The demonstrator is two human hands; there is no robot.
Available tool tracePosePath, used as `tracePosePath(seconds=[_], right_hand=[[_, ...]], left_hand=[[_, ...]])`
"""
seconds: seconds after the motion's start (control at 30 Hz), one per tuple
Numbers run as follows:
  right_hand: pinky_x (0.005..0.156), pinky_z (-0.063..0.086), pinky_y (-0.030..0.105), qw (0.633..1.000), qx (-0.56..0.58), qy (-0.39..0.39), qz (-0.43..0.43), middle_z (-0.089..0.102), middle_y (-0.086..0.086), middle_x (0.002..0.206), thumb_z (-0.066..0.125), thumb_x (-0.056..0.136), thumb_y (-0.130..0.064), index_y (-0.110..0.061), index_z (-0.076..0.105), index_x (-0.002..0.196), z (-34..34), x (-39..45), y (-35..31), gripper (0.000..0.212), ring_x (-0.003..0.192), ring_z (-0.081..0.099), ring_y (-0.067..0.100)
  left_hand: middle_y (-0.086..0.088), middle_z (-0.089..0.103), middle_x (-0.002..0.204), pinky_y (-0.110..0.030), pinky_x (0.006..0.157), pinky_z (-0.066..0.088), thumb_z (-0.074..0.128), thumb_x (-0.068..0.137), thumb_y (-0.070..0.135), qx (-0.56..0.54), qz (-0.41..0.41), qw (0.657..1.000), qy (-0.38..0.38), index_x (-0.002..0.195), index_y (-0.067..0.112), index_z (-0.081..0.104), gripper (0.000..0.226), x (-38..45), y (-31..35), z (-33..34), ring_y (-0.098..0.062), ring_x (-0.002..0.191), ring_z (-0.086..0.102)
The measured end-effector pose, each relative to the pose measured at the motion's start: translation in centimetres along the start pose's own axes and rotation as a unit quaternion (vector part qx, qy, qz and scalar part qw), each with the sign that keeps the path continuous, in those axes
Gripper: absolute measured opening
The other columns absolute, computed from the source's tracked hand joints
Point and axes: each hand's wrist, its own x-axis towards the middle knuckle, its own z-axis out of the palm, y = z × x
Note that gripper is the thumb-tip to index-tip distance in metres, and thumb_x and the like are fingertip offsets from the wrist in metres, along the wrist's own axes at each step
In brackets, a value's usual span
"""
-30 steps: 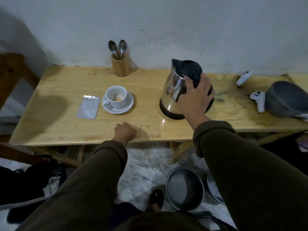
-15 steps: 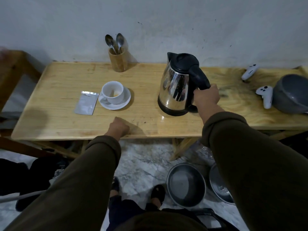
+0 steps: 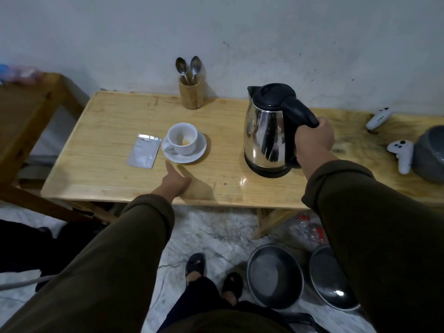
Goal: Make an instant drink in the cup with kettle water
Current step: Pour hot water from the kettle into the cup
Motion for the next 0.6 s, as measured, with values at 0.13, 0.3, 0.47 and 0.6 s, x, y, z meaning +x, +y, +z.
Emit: tracePosePath(seconds=[0.13,0.3,0.47,0.6], right_hand=[[0.072,0.048,0.032,0.999,-0.034,0.002,-0.038,0.058,0.006,0.096,0.042,0.08,-0.001,-0.02,0.057,0.096,1.0,-0.7,-1.7,0.029,0.083,0.055,0.027],[0.074,0.05,0.036,0.993,-0.081,-0.014,-0.082,0.058,0.007,0.091,0.043,0.076,-0.001,-0.016,0.058,0.094,2.8,-2.0,-3.5,0.028,0.082,0.054,0.028],[0.069,0.041,0.028,0.986,-0.124,-0.018,-0.109,0.056,0.007,0.089,0.044,0.078,0.001,-0.017,0.058,0.093,5.0,-3.4,-4.2,0.027,0.081,0.052,0.027],[0.073,0.039,0.029,0.963,-0.215,-0.024,-0.164,0.054,0.005,0.09,0.048,0.081,-0.003,-0.013,0.061,0.105,6.3,-4.2,-4.9,0.03,0.085,0.05,0.026]], left_hand=[[-0.028,0.051,0.135,-0.053,0.101,0.047,0.058,0.086,0.025,-0.084,0.026,0.996,-0.03,0.144,0.034,-0.03,0.105,2.4,-0.3,-1.7,-0.044,0.116,0.057],[-0.024,0.044,0.144,-0.046,0.106,0.04,0.045,0.096,0.03,-0.046,0.082,0.996,0.008,0.152,0.023,0.007,0.068,3.3,0.4,-4.0,-0.043,0.126,0.048],[-0.019,0.047,0.142,-0.049,0.107,0.042,0.039,0.096,0.04,-0.078,0.075,0.993,-0.036,0.147,0.023,0.023,0.055,5.1,0.2,-5.5,-0.04,0.127,0.048],[-0.013,0.037,0.15,-0.051,0.112,0.035,0.033,0.098,0.039,-0.155,0.089,0.981,-0.07,0.149,0.022,0.023,0.054,6.0,0.2,-5.9,-0.035,0.135,0.04]])
